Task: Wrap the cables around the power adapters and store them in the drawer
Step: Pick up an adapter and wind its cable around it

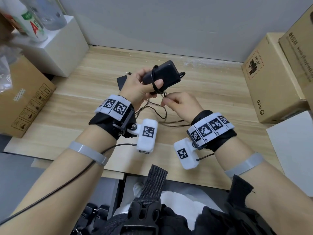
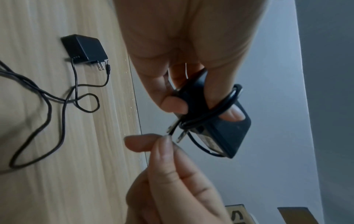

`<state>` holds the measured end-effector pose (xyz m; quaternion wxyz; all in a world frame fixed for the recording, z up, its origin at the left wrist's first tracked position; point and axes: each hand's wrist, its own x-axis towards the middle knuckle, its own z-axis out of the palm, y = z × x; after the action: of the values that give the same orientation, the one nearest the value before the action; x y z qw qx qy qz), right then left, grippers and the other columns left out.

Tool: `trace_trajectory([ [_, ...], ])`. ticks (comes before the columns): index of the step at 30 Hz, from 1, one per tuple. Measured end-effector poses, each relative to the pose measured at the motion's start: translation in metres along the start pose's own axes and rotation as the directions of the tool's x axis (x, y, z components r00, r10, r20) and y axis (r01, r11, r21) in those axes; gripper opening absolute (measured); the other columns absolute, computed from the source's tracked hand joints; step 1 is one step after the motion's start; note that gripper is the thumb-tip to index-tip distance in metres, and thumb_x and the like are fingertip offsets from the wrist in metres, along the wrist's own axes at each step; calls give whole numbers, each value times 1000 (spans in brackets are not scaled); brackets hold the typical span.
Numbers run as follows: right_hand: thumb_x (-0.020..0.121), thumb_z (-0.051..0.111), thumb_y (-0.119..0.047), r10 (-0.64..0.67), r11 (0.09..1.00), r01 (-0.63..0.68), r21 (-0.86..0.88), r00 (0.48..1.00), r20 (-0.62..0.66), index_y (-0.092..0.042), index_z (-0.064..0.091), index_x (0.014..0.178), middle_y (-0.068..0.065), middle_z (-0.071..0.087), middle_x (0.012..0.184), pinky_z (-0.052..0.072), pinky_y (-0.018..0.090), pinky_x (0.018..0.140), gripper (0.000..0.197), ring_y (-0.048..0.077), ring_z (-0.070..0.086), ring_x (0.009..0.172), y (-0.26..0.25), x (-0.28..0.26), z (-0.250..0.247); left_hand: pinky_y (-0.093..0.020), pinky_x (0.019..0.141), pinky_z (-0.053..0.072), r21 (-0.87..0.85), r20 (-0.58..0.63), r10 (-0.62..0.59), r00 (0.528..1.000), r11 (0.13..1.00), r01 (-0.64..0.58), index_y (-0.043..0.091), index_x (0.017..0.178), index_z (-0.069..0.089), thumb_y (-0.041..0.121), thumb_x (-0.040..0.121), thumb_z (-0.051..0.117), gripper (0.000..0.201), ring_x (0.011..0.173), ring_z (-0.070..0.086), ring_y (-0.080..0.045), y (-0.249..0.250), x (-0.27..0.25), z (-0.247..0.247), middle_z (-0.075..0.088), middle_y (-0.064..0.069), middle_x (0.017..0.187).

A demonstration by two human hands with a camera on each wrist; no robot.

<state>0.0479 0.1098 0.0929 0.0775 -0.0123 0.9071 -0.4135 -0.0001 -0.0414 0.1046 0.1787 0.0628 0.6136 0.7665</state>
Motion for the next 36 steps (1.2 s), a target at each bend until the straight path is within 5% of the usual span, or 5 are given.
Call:
trace_trajectory([
  [15,88,59,-28,-87,992,89,-84,996,22,-15,72,78,-10,56,65,33,19,60,21,6,46,65,-28,-9,-14,-29,58,50,530,-76,100,992,847,-45,26,81,55,-3,66,76,39,69,55,-8,-12,4,-9,56,8,80],
  [20,83,64,-31,-102,993,96,-75,991,-91,-15,73,82,1,67,74,44,31,72,18,16,58,76,-37,-3,-35,-11,49,47,641,57,-16,998,767,-25,22,79,55,-3,60,82,41,72,53,-7,-7,0,-10,54,8,78],
  [26,81,68,-27,-55,998,54,-8,973,-224,-18,73,79,0,67,76,47,33,77,11,14,59,78,-18,10,-43,-23,56,50,451,274,-112,955,892,-24,20,88,57,-7,61,79,44,80,54,-20,0,-7,-17,58,-1,84],
  [30,87,59,-25,20,997,0,83,973,-229,-32,66,72,-11,62,71,44,29,77,18,12,57,77,-4,11,-34,-22,51,49,121,327,-55,943,992,16,15,98,57,26,44,90,64,68,61,-15,1,-8,-19,65,0,83],
  [36,91,49,-27,43,999,-43,-6,998,-46,-26,67,77,4,62,80,41,33,77,22,22,53,81,-3,5,-12,-18,51,46,-112,159,46,986,993,-29,13,103,53,18,57,87,57,62,63,-12,6,-1,-10,66,3,78],
])
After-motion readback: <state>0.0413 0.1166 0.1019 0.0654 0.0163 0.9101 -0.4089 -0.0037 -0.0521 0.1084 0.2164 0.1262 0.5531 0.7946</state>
